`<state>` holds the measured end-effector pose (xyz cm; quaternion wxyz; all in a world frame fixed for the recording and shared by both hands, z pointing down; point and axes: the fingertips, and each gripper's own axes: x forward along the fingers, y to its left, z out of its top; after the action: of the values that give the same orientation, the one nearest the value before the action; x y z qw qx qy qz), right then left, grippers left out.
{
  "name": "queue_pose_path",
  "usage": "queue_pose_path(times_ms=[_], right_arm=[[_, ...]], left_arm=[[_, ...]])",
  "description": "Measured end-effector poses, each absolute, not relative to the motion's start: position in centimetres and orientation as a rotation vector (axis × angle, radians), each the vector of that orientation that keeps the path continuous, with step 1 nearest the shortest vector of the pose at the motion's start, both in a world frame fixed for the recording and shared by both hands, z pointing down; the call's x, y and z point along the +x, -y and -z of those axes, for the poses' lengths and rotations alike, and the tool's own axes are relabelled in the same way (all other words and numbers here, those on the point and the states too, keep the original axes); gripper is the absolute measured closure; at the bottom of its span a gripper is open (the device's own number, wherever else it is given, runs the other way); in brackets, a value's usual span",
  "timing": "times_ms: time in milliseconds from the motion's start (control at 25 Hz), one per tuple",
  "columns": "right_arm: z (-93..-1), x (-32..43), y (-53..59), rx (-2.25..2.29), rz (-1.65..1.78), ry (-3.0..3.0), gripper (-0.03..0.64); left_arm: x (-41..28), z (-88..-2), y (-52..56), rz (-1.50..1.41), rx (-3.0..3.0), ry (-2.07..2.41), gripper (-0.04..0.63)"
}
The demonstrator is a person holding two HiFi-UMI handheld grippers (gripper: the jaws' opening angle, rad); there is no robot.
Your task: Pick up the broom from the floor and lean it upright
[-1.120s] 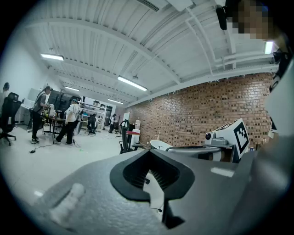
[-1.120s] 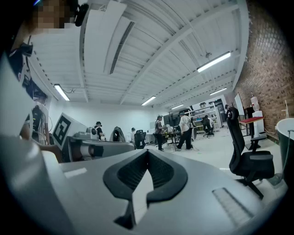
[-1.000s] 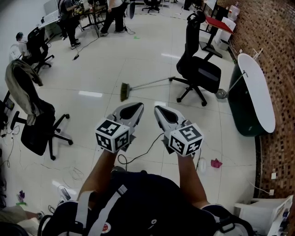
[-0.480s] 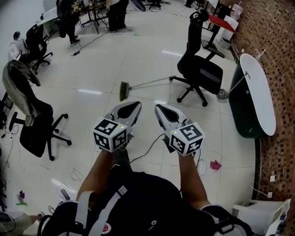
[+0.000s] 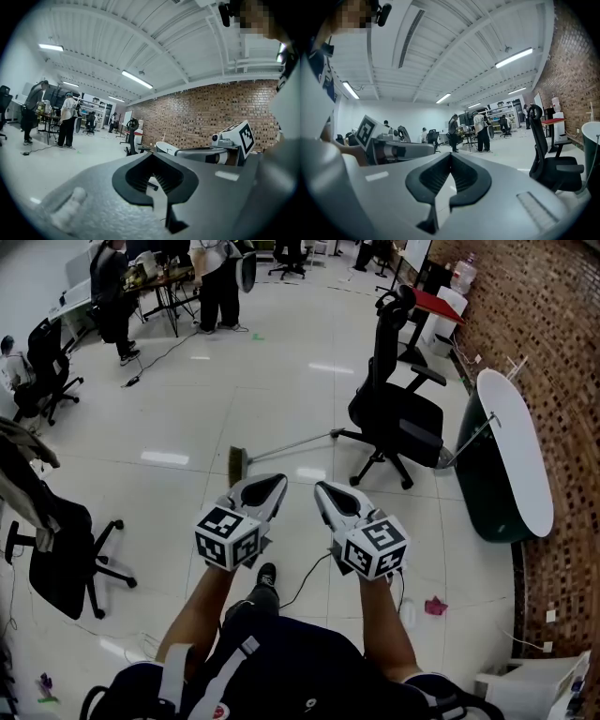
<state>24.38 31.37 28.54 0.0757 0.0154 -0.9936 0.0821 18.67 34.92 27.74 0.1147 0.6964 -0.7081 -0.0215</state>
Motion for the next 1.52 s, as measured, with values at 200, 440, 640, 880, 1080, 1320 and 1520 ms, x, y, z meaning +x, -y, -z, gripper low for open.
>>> queue_pose_path(times_ms=[200, 440, 640, 880, 1080, 1320, 1520], right_arm=[[-28.1, 16.8, -27.0, 0.09, -0.253, 2.975, 0.611], [-27.2, 9.6, -23.2, 0.139, -0.251, 2.979, 0.611], [-28.3, 7.1, -19.9, 0.19, -0.26, 2.949, 0.611], [-30.2, 5.2, -14.6, 0.207, -0.284, 2.915, 0.611], [-30.6, 2.9, -9.0, 0.19, -0.284, 2.923, 0.611], [-31.4, 0.6, -2.0, 0.176, -0.271, 2.908, 0.611], [-33.1, -1.9, 2.0, 0.123, -0.31, 2.866, 0.611]], left_arm=[[11.3, -27.2, -30.5, 0.067, 2.073, 2.033, 0.594], [4.3, -26.8, -26.0, 0.065, 2.11, 1.982, 0.595], [1.0, -27.7, -22.1, 0.061, 2.136, 1.941, 0.594], [-1.6, -29.0, -16.7, 0.06, 2.122, 1.925, 0.594], [-3.4, -29.4, -11.4, 0.033, 2.131, 1.923, 0.594], [-5.6, -29.7, -4.9, -0.02, 2.124, 1.933, 0.595], [-7.8, -31.6, -1.2, -0.064, 2.107, 1.917, 0.594]])
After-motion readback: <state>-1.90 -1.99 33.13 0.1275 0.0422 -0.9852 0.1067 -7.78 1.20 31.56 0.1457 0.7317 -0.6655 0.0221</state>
